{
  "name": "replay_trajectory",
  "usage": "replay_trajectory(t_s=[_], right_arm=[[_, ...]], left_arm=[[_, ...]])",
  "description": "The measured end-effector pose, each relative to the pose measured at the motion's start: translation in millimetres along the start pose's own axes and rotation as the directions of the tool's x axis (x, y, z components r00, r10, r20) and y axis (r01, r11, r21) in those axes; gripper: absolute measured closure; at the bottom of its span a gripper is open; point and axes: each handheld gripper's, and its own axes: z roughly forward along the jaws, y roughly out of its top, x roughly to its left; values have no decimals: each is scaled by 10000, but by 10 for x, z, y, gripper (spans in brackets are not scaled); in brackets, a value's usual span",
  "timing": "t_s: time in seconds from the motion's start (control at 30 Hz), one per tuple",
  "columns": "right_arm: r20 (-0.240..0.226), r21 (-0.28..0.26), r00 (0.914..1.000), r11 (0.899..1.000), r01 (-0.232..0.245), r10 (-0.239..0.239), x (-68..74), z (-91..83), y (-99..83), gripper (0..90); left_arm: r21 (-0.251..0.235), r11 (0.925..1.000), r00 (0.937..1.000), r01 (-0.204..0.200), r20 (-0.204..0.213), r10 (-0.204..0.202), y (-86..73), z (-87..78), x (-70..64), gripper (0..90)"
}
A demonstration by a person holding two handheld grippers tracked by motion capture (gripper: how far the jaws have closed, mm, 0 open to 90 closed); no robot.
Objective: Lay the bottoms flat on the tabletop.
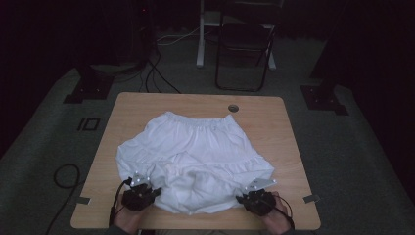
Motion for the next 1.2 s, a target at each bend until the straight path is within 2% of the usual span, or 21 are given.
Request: replay_trajectory(t_s=[0.03,0.07,0.1,0.2,0.23,0.27,0.47,0.57,0.73,0.87,0.97,1.13,1.2], right_arm=[[24,277,10000,9996,3,-4,29,24,-58,836],[50,419,10000,9991,54,-57,47,46,-106,835],[101,258,9999,9997,57,-60,57,48,-135,835],[200,218,9998,9997,-76,71,50,55,-130,834],[543,178,9985,9998,59,-68,27,90,-91,833],[617,132,9981,9999,67,-75,13,102,-80,834],[1475,-345,9883,9988,-344,391,-258,273,121,831],[1839,-466,9814,9978,-472,551,-409,381,264,827],[2369,-615,9696,9969,-481,614,-613,562,497,825],[2290,-848,9697,9942,-667,846,-781,674,639,824],[2227,-1029,9690,9910,-853,1066,-897,767,752,822],[2185,-1142,9656,9864,-1182,1410,-1019,875,901,819],[2156,-1207,9641,9840,-1310,1548,-1067,917,957,817]], left_arm=[[150,9999,10000,-79,-9,79,-60,18,-18,809],[-7,9999,9999,-112,-23,112,-102,17,-31,809],[-64,9999,9999,-115,-3,115,-112,15,-27,809],[-141,9999,9999,3,143,-1,-79,59,6,811],[-172,9999,9999,-11,146,14,-69,71,14,814],[-184,9998,9999,19,144,-16,-44,91,21,815],[-371,9993,9997,-110,-199,103,187,276,83,814],[-512,9987,9989,-63,-469,38,351,399,158,814],[-580,9980,9950,-248,-985,190,635,596,298,814],[-734,9972,9919,-155,-1265,61,831,730,452,814],[-826,9965,9872,-112,-1593,-21,956,817,539,814],[-879,9961,9823,16,-1865,-180,1139,931,680,814],[-835,9965,9779,48,-2079,-221,1259,1002,754,813]])
